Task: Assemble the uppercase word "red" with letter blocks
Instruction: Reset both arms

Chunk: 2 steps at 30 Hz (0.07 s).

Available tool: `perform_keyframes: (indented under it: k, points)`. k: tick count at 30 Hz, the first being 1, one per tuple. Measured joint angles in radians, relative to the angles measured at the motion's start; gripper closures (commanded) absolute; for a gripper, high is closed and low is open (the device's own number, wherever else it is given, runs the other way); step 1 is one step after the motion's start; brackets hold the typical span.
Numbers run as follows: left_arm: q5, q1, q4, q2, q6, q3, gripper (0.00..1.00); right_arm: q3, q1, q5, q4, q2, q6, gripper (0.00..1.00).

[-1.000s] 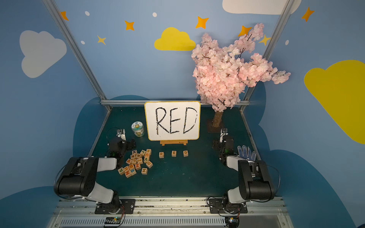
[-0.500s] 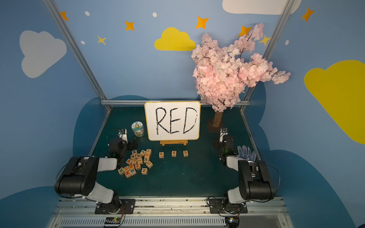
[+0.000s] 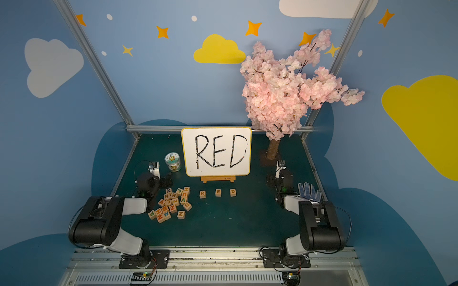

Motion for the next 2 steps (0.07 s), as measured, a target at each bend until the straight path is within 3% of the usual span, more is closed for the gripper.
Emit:
perform_keyframes:
  k: [2]
  points:
    - [0.0, 0.0, 0.0, 0.0, 0.0, 0.0, 0.01, 0.0, 0.0, 0.0, 0.0, 0.0, 0.0, 0.09]
